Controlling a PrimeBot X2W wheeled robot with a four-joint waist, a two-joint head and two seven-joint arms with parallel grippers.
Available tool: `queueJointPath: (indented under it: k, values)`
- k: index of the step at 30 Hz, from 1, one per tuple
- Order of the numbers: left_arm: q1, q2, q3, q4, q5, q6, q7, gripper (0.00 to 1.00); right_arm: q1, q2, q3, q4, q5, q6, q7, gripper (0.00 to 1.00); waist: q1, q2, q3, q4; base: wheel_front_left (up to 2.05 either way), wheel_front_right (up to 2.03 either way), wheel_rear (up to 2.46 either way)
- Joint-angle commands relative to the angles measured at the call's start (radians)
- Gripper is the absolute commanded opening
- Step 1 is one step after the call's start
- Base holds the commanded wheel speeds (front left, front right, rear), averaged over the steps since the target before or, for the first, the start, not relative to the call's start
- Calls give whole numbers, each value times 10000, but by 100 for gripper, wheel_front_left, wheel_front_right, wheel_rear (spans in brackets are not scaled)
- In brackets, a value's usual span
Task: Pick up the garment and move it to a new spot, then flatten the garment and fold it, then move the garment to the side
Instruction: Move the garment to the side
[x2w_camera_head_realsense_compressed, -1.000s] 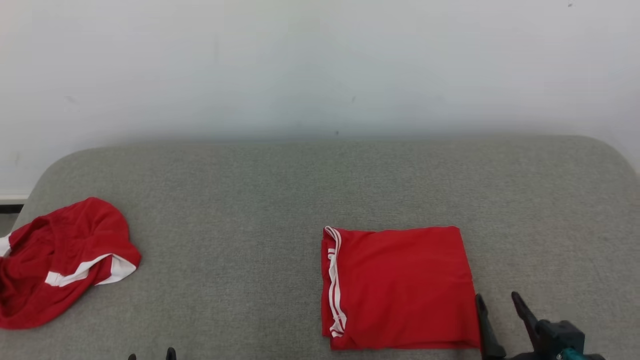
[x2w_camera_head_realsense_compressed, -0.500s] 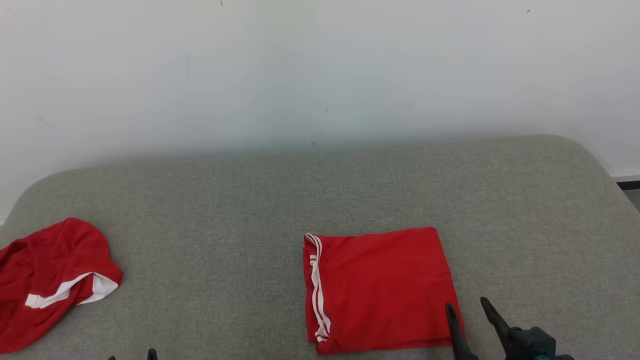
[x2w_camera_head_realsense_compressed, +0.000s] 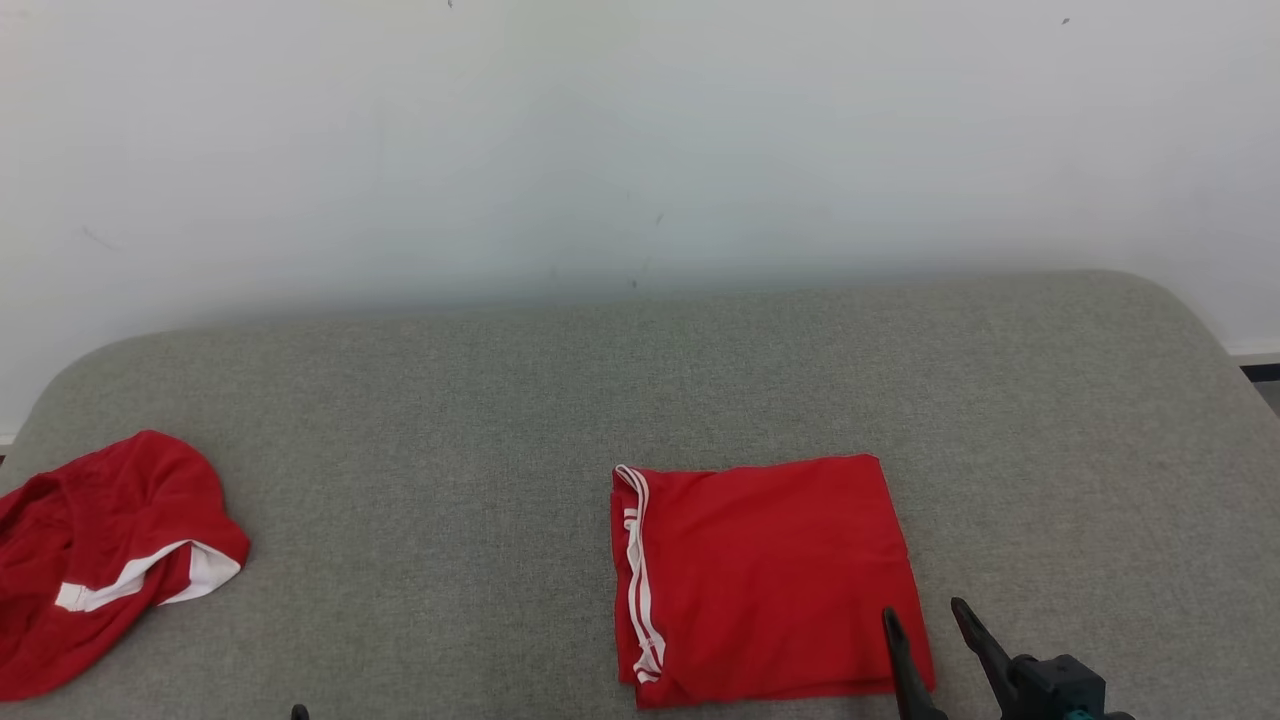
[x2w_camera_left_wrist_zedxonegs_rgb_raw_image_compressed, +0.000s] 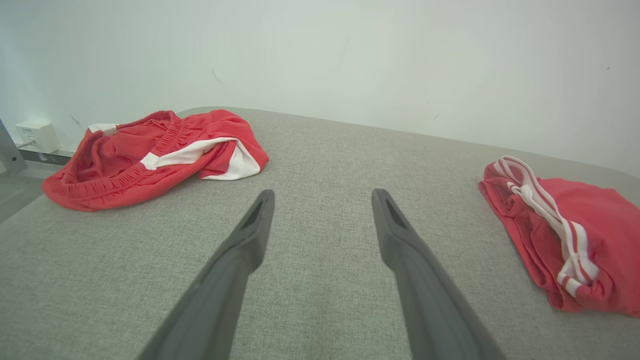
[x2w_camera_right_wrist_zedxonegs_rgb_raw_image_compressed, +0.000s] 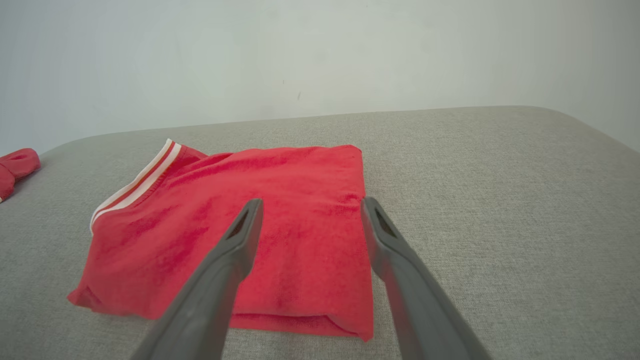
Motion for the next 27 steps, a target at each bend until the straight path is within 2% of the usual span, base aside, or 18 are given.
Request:
queueJointPath:
  k: [1,8,13,16,23,27]
  values:
    - [-10,-9,-10,20,21,8,-29,100,-82,11,-16,46,122,-29,-63,100,1,0,-1,-4,0,0,0]
    - [3,12,-21,53,-37,8,-29,100,-115,12,2,149,171,-29,-24,100,1,0,-8,-35,0,0,0]
    - [29,41,28,44,-80,8,-29,100,-476,11,-59,-57,319,-29,429,100,1,0,23,-97,0,0,0]
    - [17,37,37,33,-81,10,-29,100,-998,9,-212,-87,415,-29,1516,100,1,0,80,-150,0,0,0]
    - [-100,27,-171,-6,-74,10,-29,100,-2479,10,-810,373,506,-29,5281,100,1,0,239,-16,0,0,0]
    - [-76,15,-295,6,-116,8,-29,100,-3021,-7,-1165,827,514,-29,6831,100,1,0,367,154,0,0,0]
